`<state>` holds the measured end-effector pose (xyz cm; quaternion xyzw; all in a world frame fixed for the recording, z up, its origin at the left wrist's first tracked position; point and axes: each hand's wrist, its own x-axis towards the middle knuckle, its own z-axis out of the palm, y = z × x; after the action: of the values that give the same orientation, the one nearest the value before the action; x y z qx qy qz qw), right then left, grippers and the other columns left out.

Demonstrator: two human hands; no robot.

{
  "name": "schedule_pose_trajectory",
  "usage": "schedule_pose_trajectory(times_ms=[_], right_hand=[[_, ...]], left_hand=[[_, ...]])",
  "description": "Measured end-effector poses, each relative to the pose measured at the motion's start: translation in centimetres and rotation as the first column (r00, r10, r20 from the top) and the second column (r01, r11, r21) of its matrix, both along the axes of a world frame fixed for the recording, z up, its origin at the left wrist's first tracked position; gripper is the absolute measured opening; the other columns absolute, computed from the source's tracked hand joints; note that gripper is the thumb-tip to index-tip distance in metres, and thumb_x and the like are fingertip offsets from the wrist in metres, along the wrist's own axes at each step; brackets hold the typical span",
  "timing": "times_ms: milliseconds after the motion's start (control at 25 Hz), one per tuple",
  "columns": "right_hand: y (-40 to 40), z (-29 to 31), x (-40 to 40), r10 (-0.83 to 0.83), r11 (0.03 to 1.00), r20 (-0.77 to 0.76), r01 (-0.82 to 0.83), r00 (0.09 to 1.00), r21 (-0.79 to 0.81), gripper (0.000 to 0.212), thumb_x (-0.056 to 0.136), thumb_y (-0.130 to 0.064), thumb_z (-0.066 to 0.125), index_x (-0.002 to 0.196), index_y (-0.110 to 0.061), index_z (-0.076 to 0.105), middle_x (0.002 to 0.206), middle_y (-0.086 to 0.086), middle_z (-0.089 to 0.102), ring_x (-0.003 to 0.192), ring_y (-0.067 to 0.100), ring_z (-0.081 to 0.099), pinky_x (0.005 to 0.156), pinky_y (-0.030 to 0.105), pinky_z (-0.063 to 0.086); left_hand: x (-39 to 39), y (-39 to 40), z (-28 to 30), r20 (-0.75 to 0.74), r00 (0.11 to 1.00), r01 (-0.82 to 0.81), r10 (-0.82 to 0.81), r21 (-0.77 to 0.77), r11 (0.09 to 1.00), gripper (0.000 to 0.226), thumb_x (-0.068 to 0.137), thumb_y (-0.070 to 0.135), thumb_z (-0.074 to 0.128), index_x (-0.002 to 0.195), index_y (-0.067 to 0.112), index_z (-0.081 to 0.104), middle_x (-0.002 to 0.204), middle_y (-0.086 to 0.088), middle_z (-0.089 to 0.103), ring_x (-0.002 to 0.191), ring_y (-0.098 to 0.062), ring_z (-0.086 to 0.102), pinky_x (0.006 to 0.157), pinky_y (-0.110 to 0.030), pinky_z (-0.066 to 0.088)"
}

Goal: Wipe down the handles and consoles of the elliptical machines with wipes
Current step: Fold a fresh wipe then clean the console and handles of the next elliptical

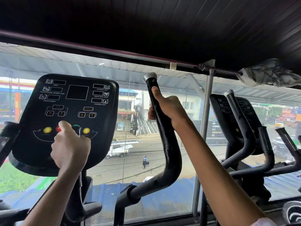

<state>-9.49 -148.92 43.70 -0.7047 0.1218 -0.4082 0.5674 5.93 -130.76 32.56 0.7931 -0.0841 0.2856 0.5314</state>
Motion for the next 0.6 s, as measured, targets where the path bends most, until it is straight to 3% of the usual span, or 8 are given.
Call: schedule_pose_trajectory(times_ms=[80,200,360,400,480,600], right_hand=[[-0.4,1.5,0.8,0.139,0.983,0.008,-0.139,0.990,0.123,0.061,0.085,-0.054,0.072,0.093,0.006,0.065,0.072,0.016,0.069,0.060,0.026,0.068,0.072,0.041,0.064],[-1.6,2.5,2.0,0.515,0.771,0.071,-0.498,0.854,0.397,0.061,0.087,-0.068,0.057,0.083,-0.007,0.055,0.059,0.001,0.056,0.045,0.008,0.057,0.049,0.020,0.055],[-3.4,0.3,2.7,0.769,0.446,0.159,-0.699,0.619,0.559,0.074,0.073,-0.079,0.058,0.072,-0.005,0.061,0.053,0.002,0.057,0.041,0.011,0.059,0.043,0.022,0.052],[-3.3,-0.2,2.5,0.796,0.405,0.165,-0.715,0.582,0.570,0.075,0.071,-0.078,0.061,0.072,-0.003,0.062,0.054,0.004,0.058,0.042,0.013,0.060,0.044,0.024,0.053],[-2.5,-0.7,1.6,0.768,0.460,0.131,-0.682,0.627,0.568,0.074,0.075,-0.077,0.059,0.073,-0.004,0.061,0.053,0.003,0.057,0.041,0.012,0.058,0.043,0.023,0.052],[-0.9,-1.5,-0.4,0.451,0.830,0.025,-0.429,0.892,0.356,0.069,0.093,-0.067,0.049,0.088,0.000,0.062,0.063,0.008,0.062,0.049,0.017,0.060,0.049,0.027,0.057]], left_hand=[[0.1,0.0,0.0,0.008,1.000,-0.001,0.001,0.000,1.000,0.032,0.081,0.001,0.060,0.100,0.011,0.036,0.090,-0.024,0.059,0.083,-0.047,0.056,0.066,-0.043,0.039],[0.1,-0.1,0.0,0.002,1.000,0.000,0.000,-0.002,1.000,0.033,0.081,0.001,0.061,0.103,0.010,0.038,0.092,-0.025,0.060,0.086,-0.049,0.057,0.067,-0.044,0.039],[0.0,0.0,0.1,-0.007,1.000,0.009,-0.009,-0.004,1.000,0.033,0.080,0.001,0.062,0.104,0.009,0.039,0.092,-0.026,0.060,0.087,-0.050,0.057,0.068,-0.045,0.040],[0.0,0.0,0.2,-0.010,1.000,0.012,-0.012,-0.002,1.000,0.033,0.081,0.002,0.062,0.103,0.009,0.039,0.092,-0.025,0.059,0.088,-0.050,0.057,0.068,-0.045,0.040],[0.0,0.2,0.2,-0.016,1.000,0.018,-0.018,0.004,1.000,0.033,0.081,0.002,0.062,0.103,0.009,0.039,0.091,-0.025,0.059,0.088,-0.050,0.057,0.069,-0.045,0.040],[0.0,0.2,0.1,-0.021,1.000,0.022,-0.022,0.002,1.000,0.032,0.081,0.001,0.060,0.104,0.008,0.039,0.090,-0.023,0.056,0.088,-0.050,0.056,0.069,-0.045,0.038]])
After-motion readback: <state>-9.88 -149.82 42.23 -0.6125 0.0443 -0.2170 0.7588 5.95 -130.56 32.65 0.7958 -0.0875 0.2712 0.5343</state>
